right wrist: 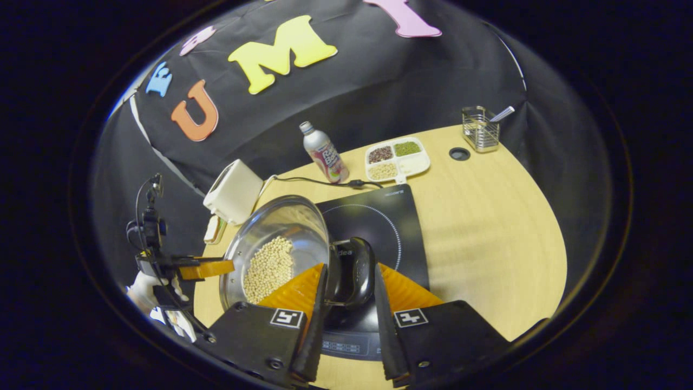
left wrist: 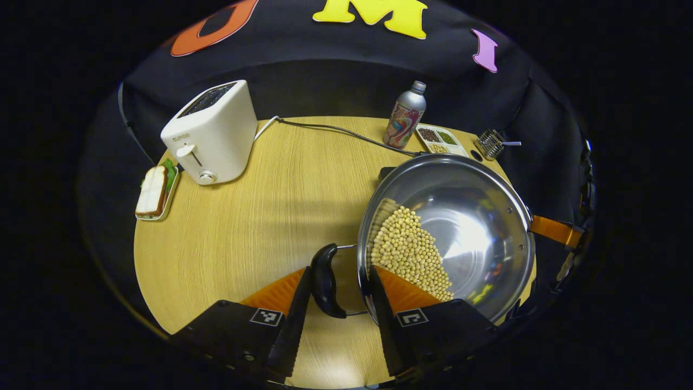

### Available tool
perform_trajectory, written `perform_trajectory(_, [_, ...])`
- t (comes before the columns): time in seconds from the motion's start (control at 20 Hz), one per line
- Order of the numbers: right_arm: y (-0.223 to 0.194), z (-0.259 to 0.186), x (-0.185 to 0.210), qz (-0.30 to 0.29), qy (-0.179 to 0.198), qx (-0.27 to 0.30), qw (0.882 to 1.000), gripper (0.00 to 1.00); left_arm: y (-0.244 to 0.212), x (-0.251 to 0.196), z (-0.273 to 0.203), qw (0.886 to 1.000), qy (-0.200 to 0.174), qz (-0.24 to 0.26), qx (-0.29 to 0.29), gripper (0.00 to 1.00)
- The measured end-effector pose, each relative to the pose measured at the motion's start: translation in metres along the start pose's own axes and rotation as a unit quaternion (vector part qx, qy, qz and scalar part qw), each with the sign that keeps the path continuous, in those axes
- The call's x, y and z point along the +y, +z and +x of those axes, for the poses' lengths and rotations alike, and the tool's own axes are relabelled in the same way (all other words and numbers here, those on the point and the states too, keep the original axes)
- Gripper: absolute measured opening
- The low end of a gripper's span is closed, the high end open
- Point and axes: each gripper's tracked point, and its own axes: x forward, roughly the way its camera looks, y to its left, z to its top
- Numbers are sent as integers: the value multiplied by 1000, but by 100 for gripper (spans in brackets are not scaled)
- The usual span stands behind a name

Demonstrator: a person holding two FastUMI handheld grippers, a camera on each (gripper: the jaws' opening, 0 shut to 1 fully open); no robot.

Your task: First push the handle of the pot to place it horizontally, then grasp the pot with both hands and set it on the induction cooktop.

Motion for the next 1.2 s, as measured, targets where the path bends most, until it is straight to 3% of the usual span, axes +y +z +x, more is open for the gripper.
perform_trajectory(0.05, [3,0,-4,-3,2,0,1000,47,0,-1,-1,1000,1,-3,0,61])
perform_trajectory(0.3, [16,0,-40,18,14,2,1000,48,10,-23,3,1000,-3,-3,-5,61])
perform_trajectory(0.35, [18,1,-48,21,11,0,1000,47,14,-35,6,1000,-5,0,-7,67])
perform_trajectory(0.4, [20,1,-56,15,9,1,1000,47,17,-43,7,1000,-6,2,-7,61])
perform_trajectory(0.85, [28,7,-86,11,22,5,1000,46,25,-64,16,1000,-3,-4,-12,61])
perform_trajectory(1.1, [33,10,-88,7,10,0,1000,53,27,-63,17,1000,5,-4,-15,61])
perform_trajectory(1.15, [32,10,-89,-6,4,2,1000,56,27,-63,17,1000,6,-4,-15,72])
perform_trajectory(1.2, [33,9,-92,-23,-10,3,1000,60,27,-63,17,1000,7,-4,-16,72])
